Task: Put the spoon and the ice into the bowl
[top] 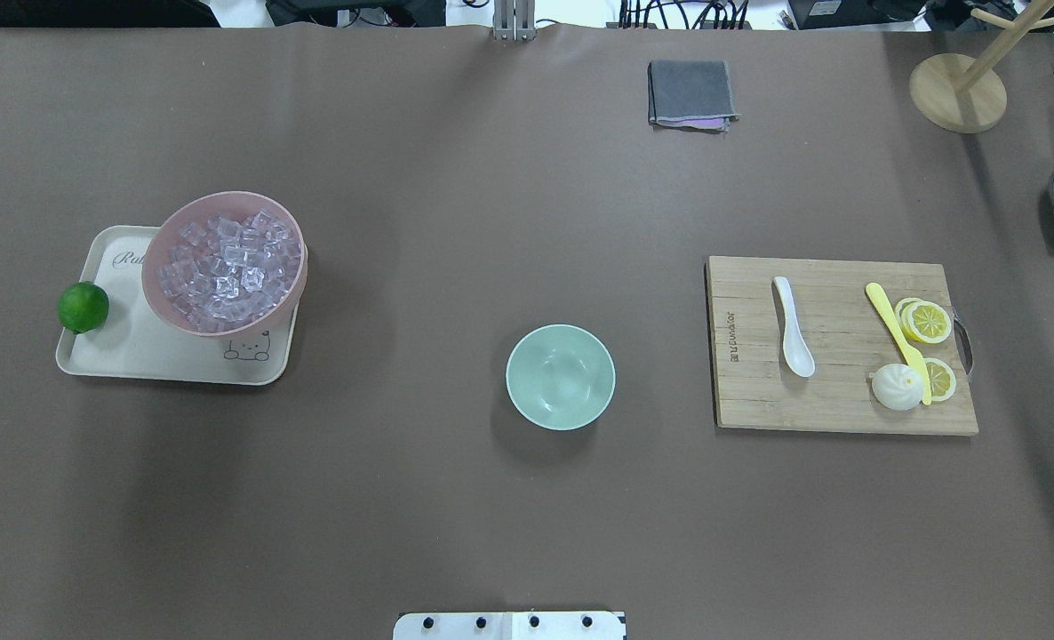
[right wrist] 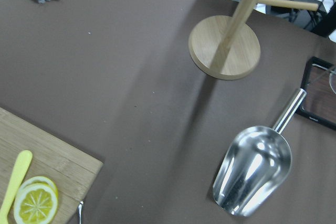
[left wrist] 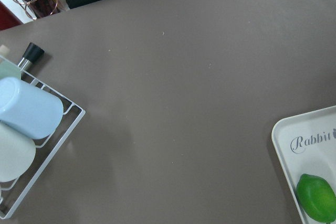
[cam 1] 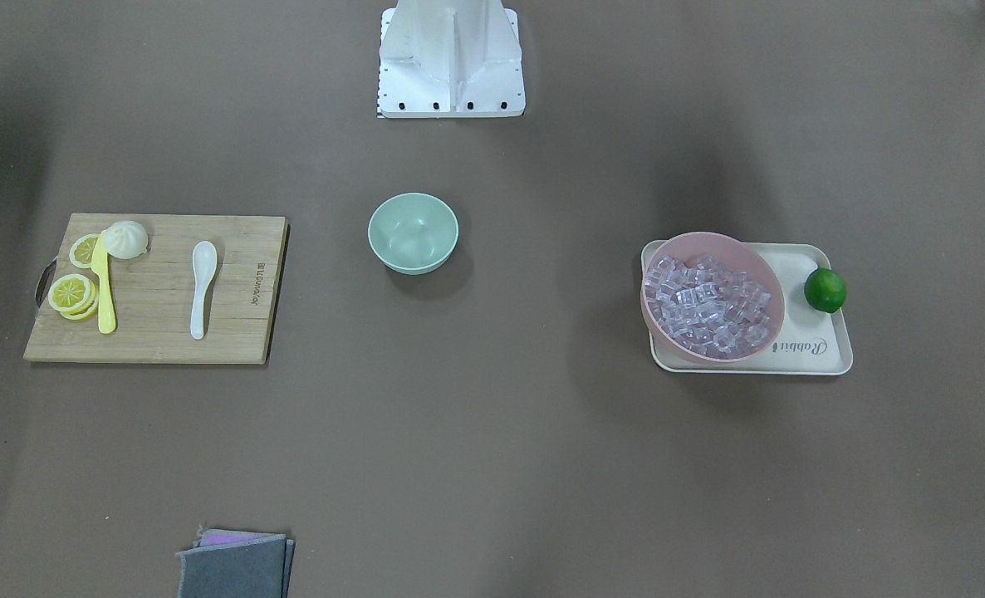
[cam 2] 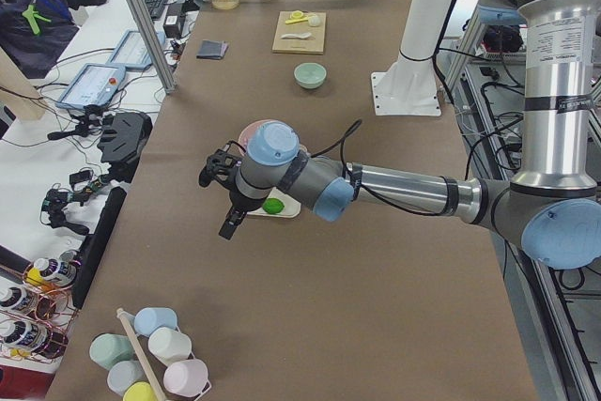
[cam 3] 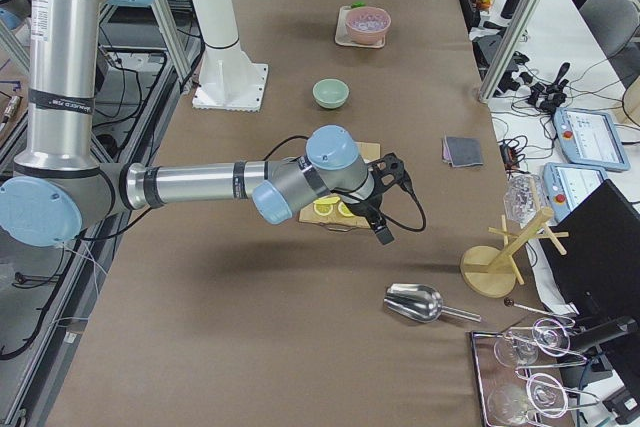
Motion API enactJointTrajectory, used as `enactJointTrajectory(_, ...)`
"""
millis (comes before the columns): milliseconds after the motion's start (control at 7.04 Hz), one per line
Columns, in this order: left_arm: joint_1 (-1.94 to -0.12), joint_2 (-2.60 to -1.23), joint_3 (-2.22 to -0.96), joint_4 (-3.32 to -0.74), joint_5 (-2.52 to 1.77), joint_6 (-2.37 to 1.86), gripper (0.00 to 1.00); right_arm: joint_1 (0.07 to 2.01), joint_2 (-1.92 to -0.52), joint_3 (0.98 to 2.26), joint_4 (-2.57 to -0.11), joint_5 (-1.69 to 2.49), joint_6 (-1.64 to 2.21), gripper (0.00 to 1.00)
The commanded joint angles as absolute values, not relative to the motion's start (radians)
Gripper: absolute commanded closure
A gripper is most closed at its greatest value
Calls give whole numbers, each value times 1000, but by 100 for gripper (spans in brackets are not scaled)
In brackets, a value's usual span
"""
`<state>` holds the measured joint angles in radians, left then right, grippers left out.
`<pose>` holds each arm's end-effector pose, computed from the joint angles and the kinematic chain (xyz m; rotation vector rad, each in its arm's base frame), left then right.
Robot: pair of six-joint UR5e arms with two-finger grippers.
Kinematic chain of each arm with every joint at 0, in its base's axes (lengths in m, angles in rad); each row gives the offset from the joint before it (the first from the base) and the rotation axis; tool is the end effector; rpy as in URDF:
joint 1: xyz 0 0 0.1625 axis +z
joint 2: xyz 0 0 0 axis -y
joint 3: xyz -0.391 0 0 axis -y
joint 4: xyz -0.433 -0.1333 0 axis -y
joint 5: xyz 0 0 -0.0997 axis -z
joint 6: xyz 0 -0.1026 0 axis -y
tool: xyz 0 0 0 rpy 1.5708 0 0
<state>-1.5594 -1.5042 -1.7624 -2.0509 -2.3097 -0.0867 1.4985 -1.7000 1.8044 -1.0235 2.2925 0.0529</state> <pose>-0.0582 -0.5294 0.5043 0.5406 0.7423 0.1535 0.0288 -0.5097 0.5059 0.5783 -0.7334 -0.2530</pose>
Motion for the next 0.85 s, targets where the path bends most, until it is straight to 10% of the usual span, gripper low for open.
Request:
enactJointTrajectory(0,-1501,-1550,-1761,-2138,-2312,-104,1,1413,-1692,1815,-960,2319,63,0)
enactJointTrajectory(710,-1160,-1696,-1772,-2269,-2268,-670,1,1142,-1560,1862,-962,2159,453,0)
